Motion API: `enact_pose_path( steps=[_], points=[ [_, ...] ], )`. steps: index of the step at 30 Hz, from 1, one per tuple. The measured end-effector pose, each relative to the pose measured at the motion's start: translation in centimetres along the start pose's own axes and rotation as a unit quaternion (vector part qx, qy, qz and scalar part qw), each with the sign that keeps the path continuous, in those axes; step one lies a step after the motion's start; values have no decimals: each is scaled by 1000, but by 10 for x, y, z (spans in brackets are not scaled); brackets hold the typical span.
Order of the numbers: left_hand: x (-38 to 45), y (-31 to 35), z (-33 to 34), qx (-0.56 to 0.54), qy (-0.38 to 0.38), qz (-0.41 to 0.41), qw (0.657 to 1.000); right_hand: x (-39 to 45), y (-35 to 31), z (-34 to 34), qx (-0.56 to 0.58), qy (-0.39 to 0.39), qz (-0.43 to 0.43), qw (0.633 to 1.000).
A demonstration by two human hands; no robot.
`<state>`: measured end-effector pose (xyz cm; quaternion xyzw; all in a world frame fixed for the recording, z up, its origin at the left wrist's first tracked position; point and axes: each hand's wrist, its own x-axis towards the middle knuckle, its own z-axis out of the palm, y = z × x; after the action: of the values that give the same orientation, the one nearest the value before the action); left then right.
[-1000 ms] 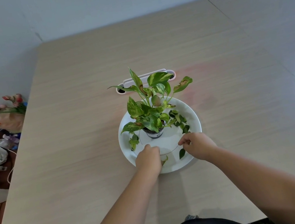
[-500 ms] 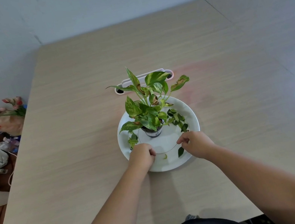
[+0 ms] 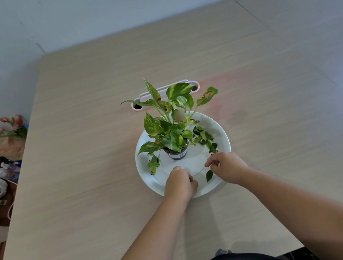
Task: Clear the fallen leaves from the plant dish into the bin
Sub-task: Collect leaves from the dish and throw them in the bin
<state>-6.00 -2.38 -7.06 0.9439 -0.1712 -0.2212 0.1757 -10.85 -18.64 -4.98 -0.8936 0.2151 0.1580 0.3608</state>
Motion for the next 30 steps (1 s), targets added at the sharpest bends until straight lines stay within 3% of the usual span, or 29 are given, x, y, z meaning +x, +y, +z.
enact_pose_path(
  steps=[6,10,15,30],
  points=[
    [3,1,0,14,3,5,1000,2,0,1,-24,-2,-6,1000],
    [3,-4,0,-17,15,11,1000,7,-2,4,-190,29,-53,980],
    [5,-11,-6,-56,16,5,998,16,-12,9,-275,-15,-44,960],
    [6,-23,-10,-80,22,2,997,28,-10,11,-319,-53,-51,945]
  ],
)
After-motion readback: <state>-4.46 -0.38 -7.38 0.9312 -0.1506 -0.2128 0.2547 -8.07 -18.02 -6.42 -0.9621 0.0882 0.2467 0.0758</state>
